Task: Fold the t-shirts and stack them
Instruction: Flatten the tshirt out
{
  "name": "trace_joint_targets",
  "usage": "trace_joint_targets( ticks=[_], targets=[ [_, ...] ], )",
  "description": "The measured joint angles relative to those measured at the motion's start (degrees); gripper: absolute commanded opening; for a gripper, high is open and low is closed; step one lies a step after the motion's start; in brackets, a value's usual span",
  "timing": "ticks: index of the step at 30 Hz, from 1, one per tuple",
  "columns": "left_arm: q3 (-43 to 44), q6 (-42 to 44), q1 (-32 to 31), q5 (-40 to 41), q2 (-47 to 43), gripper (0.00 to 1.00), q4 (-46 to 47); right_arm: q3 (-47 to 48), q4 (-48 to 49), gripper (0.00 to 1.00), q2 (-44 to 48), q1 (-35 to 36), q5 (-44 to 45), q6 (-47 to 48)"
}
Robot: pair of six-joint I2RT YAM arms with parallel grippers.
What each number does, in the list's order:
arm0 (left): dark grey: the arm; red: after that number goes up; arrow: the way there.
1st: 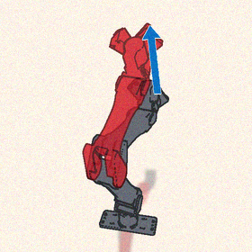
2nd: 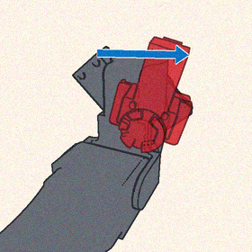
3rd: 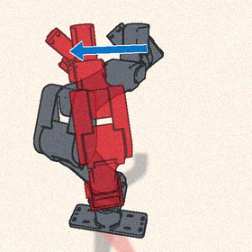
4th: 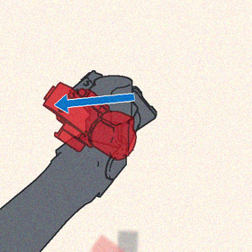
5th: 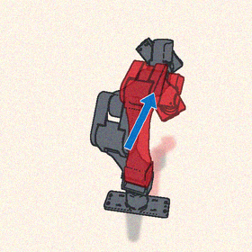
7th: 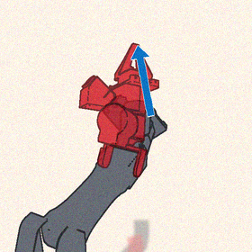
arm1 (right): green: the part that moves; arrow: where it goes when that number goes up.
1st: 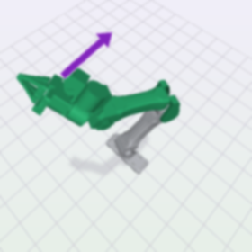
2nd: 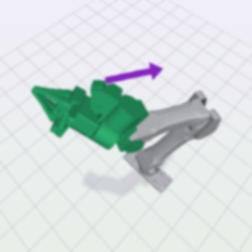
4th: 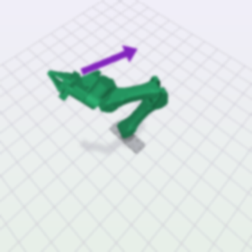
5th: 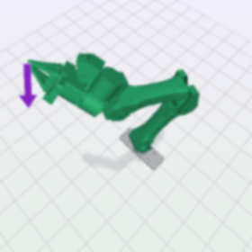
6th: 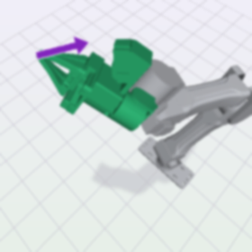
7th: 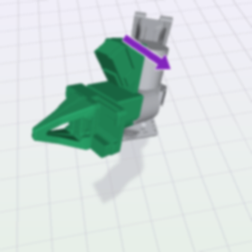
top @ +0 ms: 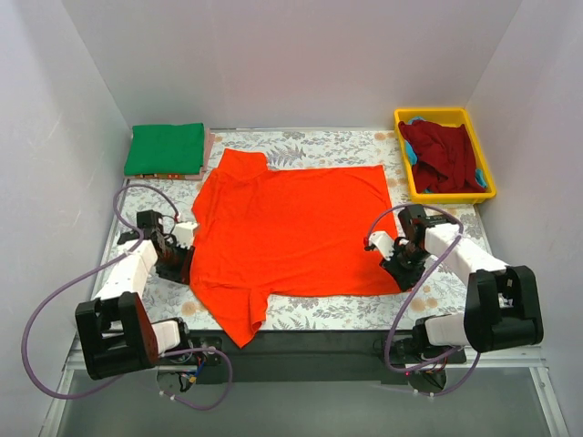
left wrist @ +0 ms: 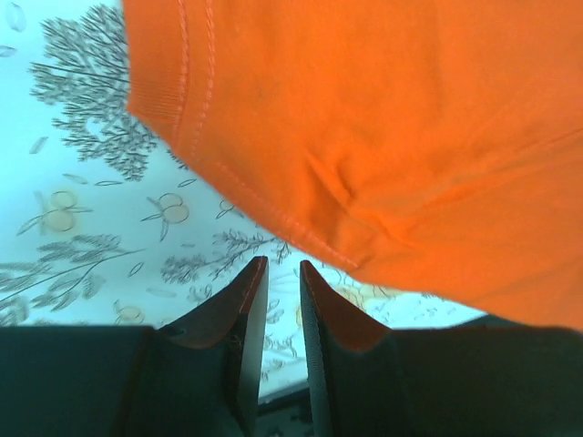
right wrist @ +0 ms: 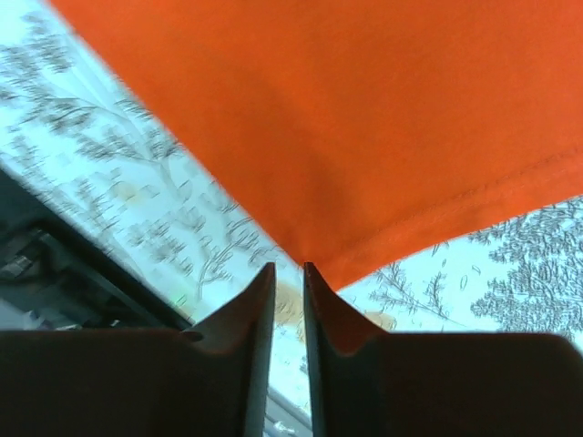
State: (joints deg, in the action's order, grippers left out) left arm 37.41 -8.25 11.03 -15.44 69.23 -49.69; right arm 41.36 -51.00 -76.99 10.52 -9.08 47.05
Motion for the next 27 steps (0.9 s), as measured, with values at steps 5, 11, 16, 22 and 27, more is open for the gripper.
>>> trace_joint_targets(
  ticks=[5,11,16,22,27],
  targets=[
    [14.5,-1.3,0.0,-2.5,3.0,0.28,-5.3,11.9,-7.0,0.25,0.3,0.0,-4.2,-0.2],
    [31.2,-7.7,0.0,-8.9,16.7,0.29,1.0,30.9,-2.3,0.16,-14.3,0.0,-7.1,-6.1],
    [37.6,-14.8,0.0,-11.8,27.8,0.30,7.1,41.5,3.3,0.16,-27.9,-0.3,-7.4,-13.0],
    [41.5,-22.2,-0.7,-13.7,36.3,0.30,13.5,53.3,7.9,0.14,-40.4,-0.9,-8.3,-19.5],
    [38.0,-23.6,-1.8,-12.3,42.5,0.29,18.2,52.2,10.9,0.14,-44.3,-1.1,-6.1,-20.9]
  ],
)
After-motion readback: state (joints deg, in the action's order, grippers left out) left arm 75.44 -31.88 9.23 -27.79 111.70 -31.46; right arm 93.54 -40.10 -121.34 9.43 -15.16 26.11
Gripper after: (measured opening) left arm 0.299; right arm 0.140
